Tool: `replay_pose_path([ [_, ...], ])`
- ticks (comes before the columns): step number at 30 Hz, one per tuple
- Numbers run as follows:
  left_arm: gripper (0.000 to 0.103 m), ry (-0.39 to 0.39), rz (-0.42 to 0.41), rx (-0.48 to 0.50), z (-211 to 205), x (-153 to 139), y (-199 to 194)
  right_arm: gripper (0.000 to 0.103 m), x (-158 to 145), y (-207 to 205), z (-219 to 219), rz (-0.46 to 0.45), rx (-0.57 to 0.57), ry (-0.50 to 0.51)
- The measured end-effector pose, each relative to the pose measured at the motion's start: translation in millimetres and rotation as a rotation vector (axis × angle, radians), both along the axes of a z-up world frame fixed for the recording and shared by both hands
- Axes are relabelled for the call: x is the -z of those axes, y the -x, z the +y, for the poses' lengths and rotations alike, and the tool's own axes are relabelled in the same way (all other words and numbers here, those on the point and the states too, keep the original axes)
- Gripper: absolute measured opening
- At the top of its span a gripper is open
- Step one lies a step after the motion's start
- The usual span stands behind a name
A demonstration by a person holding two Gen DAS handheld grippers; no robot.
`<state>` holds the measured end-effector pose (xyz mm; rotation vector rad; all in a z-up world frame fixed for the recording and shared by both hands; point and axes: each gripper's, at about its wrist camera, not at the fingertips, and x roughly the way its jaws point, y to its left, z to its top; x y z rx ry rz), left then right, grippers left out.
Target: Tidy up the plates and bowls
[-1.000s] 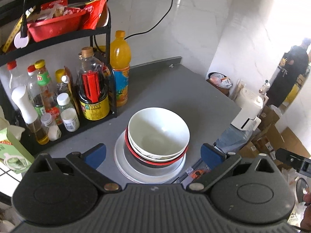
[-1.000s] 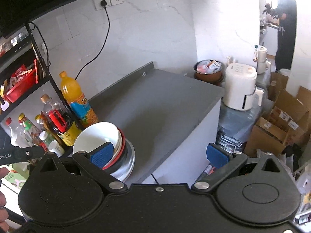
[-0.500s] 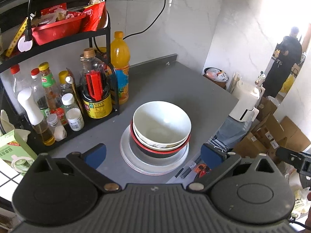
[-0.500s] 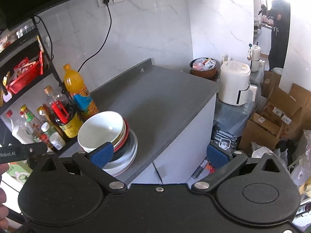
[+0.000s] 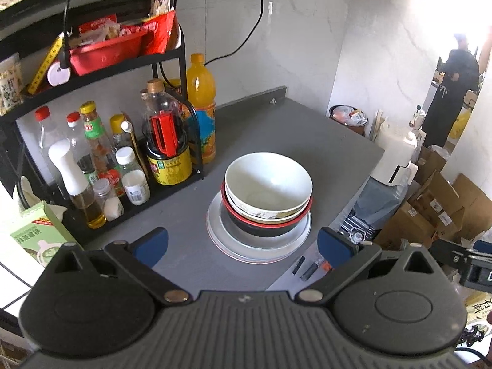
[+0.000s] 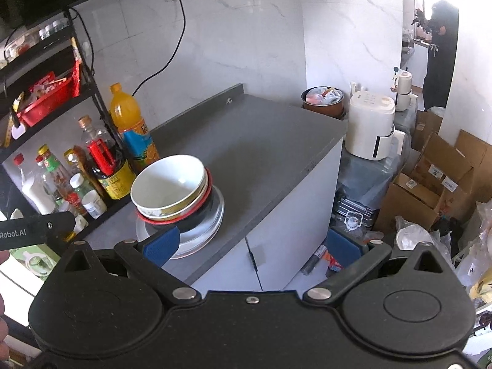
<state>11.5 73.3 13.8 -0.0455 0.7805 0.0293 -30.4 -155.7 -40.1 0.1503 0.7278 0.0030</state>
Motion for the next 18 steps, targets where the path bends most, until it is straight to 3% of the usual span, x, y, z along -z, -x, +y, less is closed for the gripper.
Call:
replay_pose_path([
  [18, 0.102, 0.006, 0.007, 0.007, 8, 3, 25, 0.103, -6, 14, 23, -0.046, -0.03, 0.021],
])
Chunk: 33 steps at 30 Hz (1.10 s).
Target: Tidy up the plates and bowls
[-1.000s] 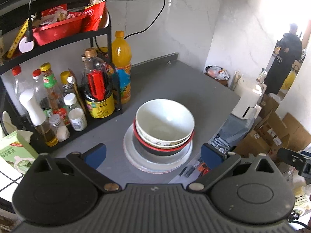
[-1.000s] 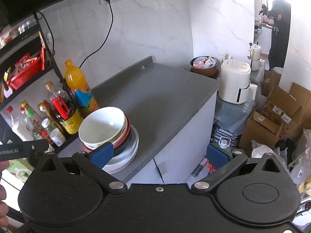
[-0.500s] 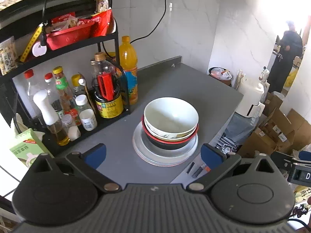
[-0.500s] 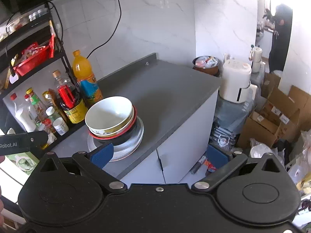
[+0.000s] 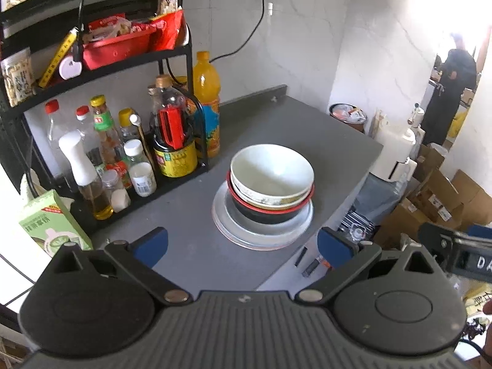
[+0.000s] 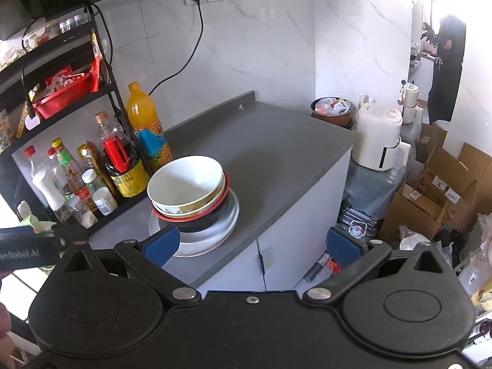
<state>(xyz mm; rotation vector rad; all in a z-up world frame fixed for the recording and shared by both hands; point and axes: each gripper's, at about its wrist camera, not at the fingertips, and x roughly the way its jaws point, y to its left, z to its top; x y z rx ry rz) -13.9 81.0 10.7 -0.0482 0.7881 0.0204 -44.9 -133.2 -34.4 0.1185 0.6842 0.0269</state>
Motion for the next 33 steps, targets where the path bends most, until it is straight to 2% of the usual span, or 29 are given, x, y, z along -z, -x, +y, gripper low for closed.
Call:
replay_pose_path([
  [12, 0.102, 0.02, 0.01, -0.013, 4, 6, 6, 0.103, 1, 3, 5, -0.007, -0.03, 0.022],
  [33, 0.102, -0.011, -0.029, 0.013, -14, -1, 13, 0.103, -5, 3, 5, -0.036, -0.05, 0.037],
])
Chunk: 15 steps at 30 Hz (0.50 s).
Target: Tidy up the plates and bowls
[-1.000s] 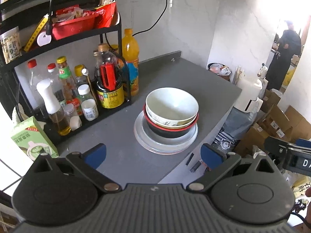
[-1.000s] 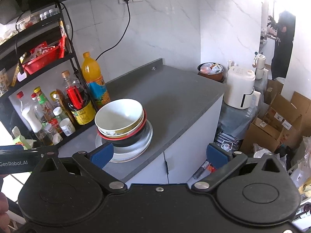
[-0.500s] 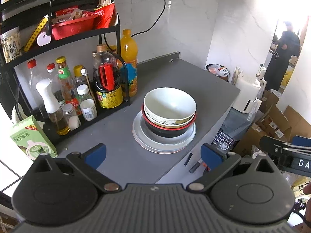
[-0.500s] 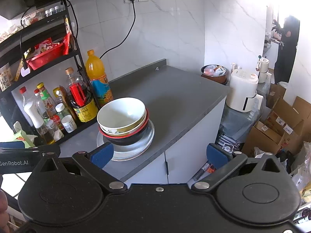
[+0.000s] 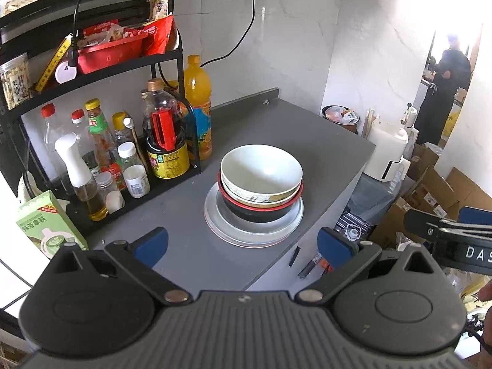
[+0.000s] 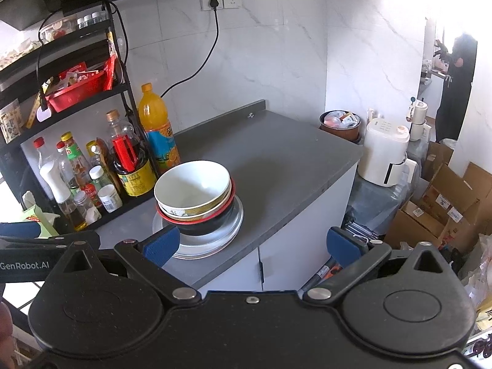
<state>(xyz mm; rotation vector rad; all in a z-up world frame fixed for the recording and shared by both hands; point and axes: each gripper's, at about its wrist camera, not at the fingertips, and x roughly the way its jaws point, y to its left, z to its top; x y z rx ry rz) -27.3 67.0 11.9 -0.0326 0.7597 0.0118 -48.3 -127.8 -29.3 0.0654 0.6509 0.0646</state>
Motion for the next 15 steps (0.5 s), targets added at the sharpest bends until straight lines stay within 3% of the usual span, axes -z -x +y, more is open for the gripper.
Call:
replay_pose_path([
  [15, 0.102, -0.006, 0.007, -0.003, -1.3, 0.8, 0.1, 0.103, 2.5, -0.2, -2.8, 0.014, -0.017, -0.018],
])
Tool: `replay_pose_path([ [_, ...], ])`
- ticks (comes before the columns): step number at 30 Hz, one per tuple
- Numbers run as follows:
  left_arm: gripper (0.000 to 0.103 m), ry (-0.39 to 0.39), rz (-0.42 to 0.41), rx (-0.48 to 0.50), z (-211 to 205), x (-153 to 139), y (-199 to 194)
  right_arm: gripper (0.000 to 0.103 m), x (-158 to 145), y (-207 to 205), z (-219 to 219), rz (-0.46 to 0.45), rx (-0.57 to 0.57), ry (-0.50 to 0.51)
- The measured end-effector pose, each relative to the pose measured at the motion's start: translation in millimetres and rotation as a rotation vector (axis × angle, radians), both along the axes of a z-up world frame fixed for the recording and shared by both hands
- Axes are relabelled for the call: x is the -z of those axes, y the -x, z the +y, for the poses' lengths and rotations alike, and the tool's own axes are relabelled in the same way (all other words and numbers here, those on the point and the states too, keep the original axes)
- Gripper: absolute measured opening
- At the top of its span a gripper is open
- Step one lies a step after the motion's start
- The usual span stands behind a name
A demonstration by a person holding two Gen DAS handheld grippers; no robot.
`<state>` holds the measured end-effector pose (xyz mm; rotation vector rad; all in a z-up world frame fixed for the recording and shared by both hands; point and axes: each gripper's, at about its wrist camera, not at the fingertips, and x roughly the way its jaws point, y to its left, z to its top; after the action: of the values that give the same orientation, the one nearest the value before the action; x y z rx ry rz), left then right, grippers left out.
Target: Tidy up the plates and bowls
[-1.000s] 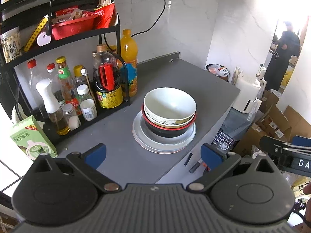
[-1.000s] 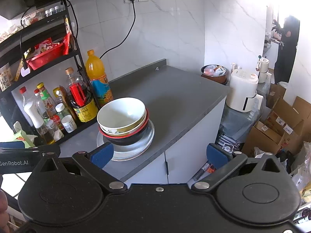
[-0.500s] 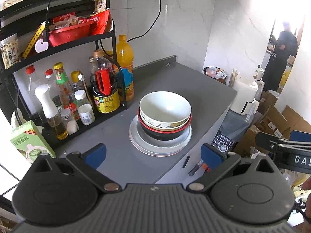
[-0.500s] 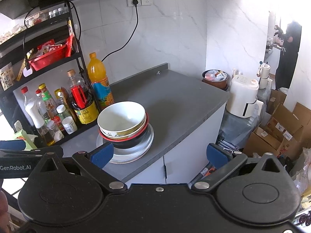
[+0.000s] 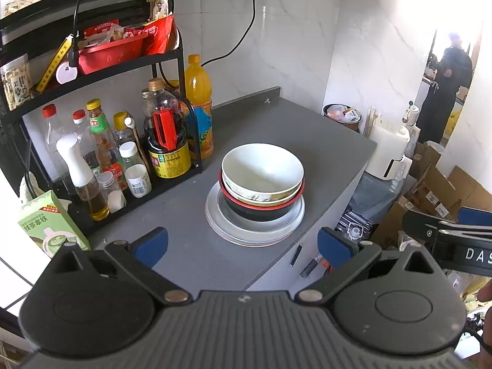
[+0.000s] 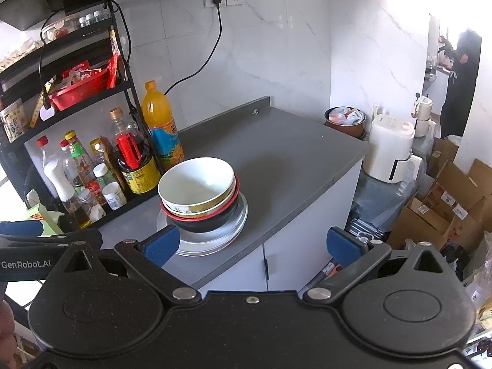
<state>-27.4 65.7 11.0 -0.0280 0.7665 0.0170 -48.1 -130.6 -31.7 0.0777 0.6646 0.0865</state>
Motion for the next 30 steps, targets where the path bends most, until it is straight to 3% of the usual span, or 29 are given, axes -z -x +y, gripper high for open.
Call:
replay_pose_path([
  [30, 0.102, 0.002, 0.015, 0.003, 2.2, 4.2, -8.3, 0.103, 2.6, -7.9, 2.3, 0.015, -0.009, -0.015],
])
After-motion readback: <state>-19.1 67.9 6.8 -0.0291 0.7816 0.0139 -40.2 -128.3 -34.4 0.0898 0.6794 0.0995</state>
